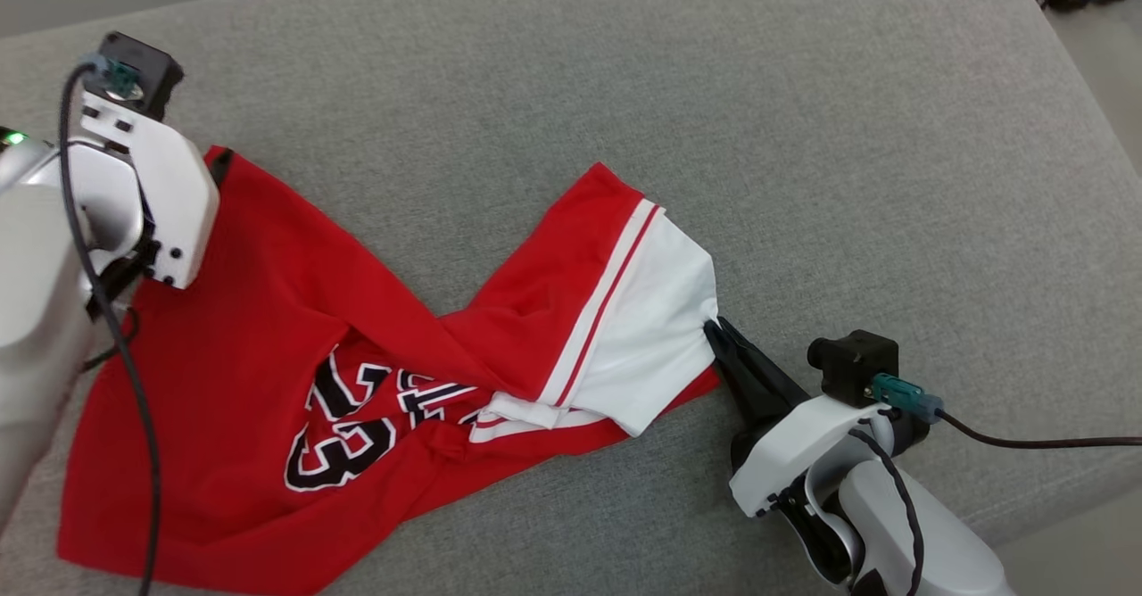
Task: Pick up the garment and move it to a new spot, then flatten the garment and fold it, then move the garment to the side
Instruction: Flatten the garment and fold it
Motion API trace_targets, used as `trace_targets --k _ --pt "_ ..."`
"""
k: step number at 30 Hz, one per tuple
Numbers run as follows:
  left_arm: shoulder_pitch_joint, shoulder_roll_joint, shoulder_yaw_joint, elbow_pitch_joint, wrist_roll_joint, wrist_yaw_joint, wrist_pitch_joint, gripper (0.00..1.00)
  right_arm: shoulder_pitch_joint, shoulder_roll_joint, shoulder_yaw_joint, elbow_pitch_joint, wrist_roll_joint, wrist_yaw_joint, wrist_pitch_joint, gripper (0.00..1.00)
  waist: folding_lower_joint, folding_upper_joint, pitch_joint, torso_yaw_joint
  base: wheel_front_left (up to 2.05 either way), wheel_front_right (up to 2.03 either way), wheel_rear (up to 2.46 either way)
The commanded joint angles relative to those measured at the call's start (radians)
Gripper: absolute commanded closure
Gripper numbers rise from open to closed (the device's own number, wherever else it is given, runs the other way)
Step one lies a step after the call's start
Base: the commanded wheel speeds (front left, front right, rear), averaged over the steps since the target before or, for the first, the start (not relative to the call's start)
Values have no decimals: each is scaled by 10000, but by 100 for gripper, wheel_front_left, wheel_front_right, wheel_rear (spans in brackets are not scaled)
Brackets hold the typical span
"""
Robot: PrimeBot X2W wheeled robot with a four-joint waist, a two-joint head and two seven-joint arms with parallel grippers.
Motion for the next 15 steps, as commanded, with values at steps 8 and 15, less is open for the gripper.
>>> trace_targets --k 8,15 --pt "-931 1076 -1828 -590 -1843 3 675 0 21 -83 205 -178 258 -43 49 100 0 0 516 -324 0 0 0" --pt "-1462 1347 -3084 -722 -2913 2 835 0 -64 -81 239 -251 327 -45 64 100 0 0 705 -364 0 0 0"
